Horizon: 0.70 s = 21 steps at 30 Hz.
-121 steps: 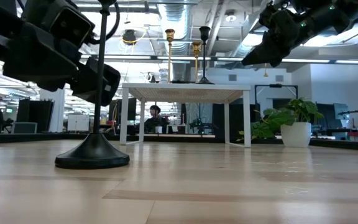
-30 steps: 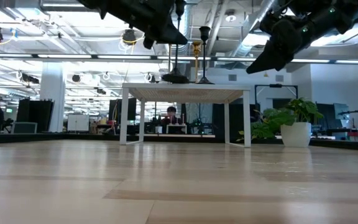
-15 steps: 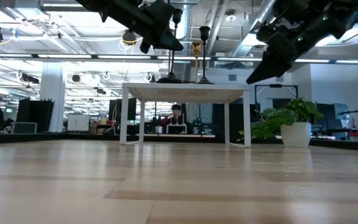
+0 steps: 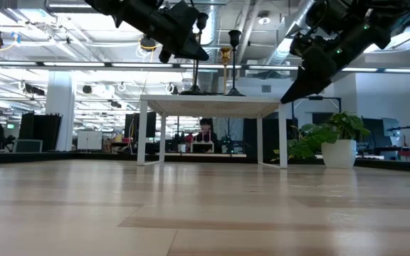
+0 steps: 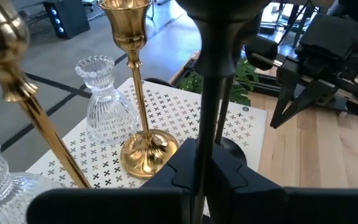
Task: Pick & Place candle stick holders
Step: Put the black candle holder on the shelf aligned with the other black candle holder
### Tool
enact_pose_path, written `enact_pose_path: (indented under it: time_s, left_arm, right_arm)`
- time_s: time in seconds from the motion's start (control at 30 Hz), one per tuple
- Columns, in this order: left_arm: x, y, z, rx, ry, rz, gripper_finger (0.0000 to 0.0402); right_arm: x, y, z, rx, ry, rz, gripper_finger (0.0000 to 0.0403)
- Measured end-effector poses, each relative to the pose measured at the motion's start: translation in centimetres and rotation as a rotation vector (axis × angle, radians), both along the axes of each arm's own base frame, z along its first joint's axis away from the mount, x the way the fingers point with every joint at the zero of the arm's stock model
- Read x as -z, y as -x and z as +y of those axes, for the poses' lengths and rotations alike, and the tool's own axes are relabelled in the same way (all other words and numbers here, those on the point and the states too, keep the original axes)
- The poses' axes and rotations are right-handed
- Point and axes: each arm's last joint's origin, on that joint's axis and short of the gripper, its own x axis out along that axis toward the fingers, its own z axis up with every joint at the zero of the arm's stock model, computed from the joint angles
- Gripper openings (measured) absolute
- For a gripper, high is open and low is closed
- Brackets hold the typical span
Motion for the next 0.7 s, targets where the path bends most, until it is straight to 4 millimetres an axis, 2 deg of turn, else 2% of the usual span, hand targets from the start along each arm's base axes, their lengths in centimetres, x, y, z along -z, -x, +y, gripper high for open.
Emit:
enact_pose_path:
  time_s: [0.17, 0.4, 0.7]
  left_arm:
    - [-0.06, -0.02, 0.01, 0.001, -0.005, -0.010, 0.0022]
    - [-0.25, -0.03, 0.12, -0.029, -0.064, -0.010, 0.0050]
    - [-0.31, 0.09, 0.46, -0.049, -0.101, 0.002, 0.0122]
  right_arm:
    - [-0.03, -0.02, 0.00, 0.001, 0.000, -0.004, 0.0000]
    - [-0.04, -0.01, 0.01, 0.000, -0.001, -0.004, 0.0000]
    - [-0.03, -0.01, 0.01, 0.000, -0.001, -0.004, 0.0000]
